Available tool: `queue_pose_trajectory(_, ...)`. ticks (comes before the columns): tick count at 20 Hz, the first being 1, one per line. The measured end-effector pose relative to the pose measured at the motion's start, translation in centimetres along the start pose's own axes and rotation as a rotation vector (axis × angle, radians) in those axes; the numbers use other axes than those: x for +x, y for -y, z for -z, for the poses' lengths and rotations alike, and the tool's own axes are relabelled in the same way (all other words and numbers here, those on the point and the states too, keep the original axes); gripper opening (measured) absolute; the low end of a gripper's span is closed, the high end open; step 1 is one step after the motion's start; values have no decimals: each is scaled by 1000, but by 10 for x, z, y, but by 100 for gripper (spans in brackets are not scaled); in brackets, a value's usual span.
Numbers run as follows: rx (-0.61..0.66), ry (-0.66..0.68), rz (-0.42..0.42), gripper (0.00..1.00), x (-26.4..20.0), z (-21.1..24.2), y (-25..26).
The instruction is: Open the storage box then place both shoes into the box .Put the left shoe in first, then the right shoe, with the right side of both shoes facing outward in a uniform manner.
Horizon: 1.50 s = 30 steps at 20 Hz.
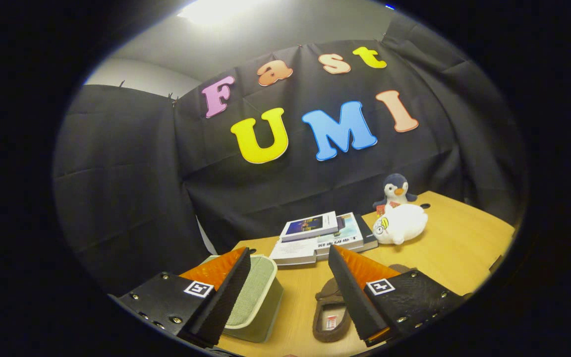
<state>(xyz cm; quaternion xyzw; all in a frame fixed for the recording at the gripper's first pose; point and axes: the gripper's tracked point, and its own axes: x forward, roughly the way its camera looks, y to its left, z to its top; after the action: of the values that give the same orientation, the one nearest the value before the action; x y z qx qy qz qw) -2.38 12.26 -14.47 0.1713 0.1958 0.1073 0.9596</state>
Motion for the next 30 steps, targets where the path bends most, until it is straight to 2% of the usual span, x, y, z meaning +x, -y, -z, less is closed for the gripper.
queue_pose_trajectory(5,138,-102,-31,97,14,32,-7)
queue_pose_trajectory(12,402,-233,-107,98,22,76,-22)
queue_pose_trajectory(24,758,-382,-223,98,34,122,-54)
queue_pose_trajectory(27,863,-421,-259,95,38,131,-63)
queue_pose_trajectory(30,916,-448,-272,95,42,140,-69)
